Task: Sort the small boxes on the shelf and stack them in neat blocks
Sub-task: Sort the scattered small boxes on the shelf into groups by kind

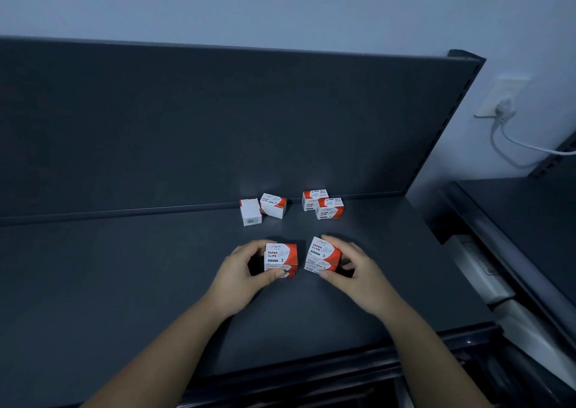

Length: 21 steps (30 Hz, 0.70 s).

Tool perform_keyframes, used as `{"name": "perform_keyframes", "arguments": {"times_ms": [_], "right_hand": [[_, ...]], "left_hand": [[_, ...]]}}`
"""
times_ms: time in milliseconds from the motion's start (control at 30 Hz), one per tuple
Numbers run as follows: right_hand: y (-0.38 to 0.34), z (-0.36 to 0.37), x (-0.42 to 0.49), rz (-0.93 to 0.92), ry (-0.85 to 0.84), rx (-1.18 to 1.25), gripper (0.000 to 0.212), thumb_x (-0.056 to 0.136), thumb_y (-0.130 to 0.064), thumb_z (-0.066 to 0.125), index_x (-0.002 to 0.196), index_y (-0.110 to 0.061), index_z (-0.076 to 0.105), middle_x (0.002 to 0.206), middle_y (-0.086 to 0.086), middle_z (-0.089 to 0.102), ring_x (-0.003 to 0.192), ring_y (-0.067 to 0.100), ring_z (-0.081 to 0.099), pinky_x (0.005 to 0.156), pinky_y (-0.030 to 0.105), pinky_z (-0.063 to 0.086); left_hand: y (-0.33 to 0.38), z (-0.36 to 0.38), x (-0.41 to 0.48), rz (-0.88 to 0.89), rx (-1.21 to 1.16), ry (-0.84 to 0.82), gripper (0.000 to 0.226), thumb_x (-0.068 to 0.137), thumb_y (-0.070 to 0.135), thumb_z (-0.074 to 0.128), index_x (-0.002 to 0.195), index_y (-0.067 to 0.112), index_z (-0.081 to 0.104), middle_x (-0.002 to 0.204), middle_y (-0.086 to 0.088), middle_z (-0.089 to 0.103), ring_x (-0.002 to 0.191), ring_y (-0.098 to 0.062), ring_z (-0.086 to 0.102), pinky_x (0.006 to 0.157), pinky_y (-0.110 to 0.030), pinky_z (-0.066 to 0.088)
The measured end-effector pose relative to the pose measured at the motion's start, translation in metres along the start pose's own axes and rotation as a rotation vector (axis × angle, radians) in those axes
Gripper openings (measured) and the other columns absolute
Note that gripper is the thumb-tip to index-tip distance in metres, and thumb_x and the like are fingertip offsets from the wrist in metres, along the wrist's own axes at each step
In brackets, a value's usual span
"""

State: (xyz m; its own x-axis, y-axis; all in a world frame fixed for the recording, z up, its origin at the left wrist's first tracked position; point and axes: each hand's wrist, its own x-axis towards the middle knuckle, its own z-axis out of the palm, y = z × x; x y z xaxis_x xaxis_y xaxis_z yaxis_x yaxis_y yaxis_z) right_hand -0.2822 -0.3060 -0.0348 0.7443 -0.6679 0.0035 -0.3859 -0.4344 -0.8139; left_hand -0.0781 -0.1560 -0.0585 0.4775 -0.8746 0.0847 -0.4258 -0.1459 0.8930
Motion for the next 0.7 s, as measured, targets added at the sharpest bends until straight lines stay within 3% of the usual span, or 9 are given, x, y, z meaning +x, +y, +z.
{"name": "perform_keyframes", "arguments": {"times_ms": [133, 233, 333, 400, 467, 567, 700], "right_hand": [[0.001, 0.002, -0.003, 0.027, 0.034, -0.024, 0.070, 0.085, -0.018, 0.074, 0.134, -0.057, 0.042, 0.120, -0.028, 0.059, 0.108, -0.006, 0.054, 0.090, 0.010, 0.040], [0.003, 0.004, -0.003, 0.089, 0.057, 0.006, 0.075, 0.083, -0.020, 0.076, 0.135, -0.060, 0.040, 0.119, -0.026, 0.062, 0.105, -0.002, 0.058, 0.093, 0.015, 0.043], [0.006, 0.009, -0.005, 0.133, 0.101, 0.060, 0.072, 0.079, -0.017, 0.080, 0.136, -0.048, 0.047, 0.116, -0.017, 0.066, 0.108, 0.003, 0.060, 0.097, 0.022, 0.046], [0.004, 0.013, -0.007, 0.140, 0.140, 0.076, 0.058, 0.077, -0.011, 0.081, 0.122, -0.040, 0.056, 0.112, -0.015, 0.068, 0.106, 0.003, 0.063, 0.096, 0.025, 0.050], [-0.003, 0.016, -0.011, 0.147, 0.166, 0.092, 0.051, 0.077, -0.005, 0.080, 0.107, -0.040, 0.059, 0.106, -0.015, 0.070, 0.100, -0.002, 0.065, 0.091, 0.019, 0.052], [-0.012, 0.020, -0.017, 0.158, 0.209, 0.136, 0.048, 0.076, -0.001, 0.080, 0.102, -0.037, 0.062, 0.100, -0.016, 0.072, 0.093, -0.007, 0.066, 0.080, 0.008, 0.049], [-0.022, 0.028, -0.031, 0.174, 0.256, 0.162, 0.043, 0.075, 0.000, 0.081, 0.103, -0.029, 0.066, 0.098, -0.017, 0.074, 0.094, 0.000, 0.069, 0.082, 0.011, 0.049]], "left_hand": [[0.001, -0.001, -0.001, -0.004, -0.006, -0.004, 0.047, 0.077, 0.026, 0.081, 0.110, 0.049, 0.058, 0.107, 0.034, 0.062, 0.109, 0.004, 0.054, 0.092, -0.014, 0.040], [-0.003, 0.000, 0.000, -0.006, -0.035, -0.001, 0.045, 0.075, 0.027, 0.083, 0.108, 0.049, 0.061, 0.106, 0.027, 0.066, 0.108, 0.000, 0.057, 0.096, -0.022, 0.044], [-0.007, 0.000, 0.001, -0.014, -0.061, -0.009, 0.045, 0.073, 0.030, 0.084, 0.108, 0.047, 0.063, 0.106, 0.020, 0.068, 0.107, -0.003, 0.060, 0.096, -0.026, 0.046], [-0.004, 0.001, 0.000, 0.012, -0.046, -0.015, 0.041, 0.074, 0.029, 0.084, 0.106, 0.044, 0.064, 0.103, 0.021, 0.069, 0.103, 0.001, 0.061, 0.092, -0.020, 0.046], [-0.001, 0.001, 0.001, 0.040, -0.020, -0.011, 0.038, 0.073, 0.028, 0.084, 0.103, 0.040, 0.064, 0.100, 0.021, 0.069, 0.098, 0.005, 0.061, 0.085, -0.011, 0.044], [-0.002, 0.000, 0.001, 0.040, -0.017, -0.008, 0.038, 0.071, 0.028, 0.085, 0.099, 0.041, 0.063, 0.100, 0.018, 0.070, 0.095, 0.006, 0.062, 0.084, -0.010, 0.044], [0.000, -0.002, -0.002, 0.052, -0.027, -0.018, 0.040, 0.070, 0.025, 0.086, 0.093, 0.044, 0.060, 0.098, 0.020, 0.069, 0.092, 0.010, 0.060, 0.079, -0.003, 0.041]]}}
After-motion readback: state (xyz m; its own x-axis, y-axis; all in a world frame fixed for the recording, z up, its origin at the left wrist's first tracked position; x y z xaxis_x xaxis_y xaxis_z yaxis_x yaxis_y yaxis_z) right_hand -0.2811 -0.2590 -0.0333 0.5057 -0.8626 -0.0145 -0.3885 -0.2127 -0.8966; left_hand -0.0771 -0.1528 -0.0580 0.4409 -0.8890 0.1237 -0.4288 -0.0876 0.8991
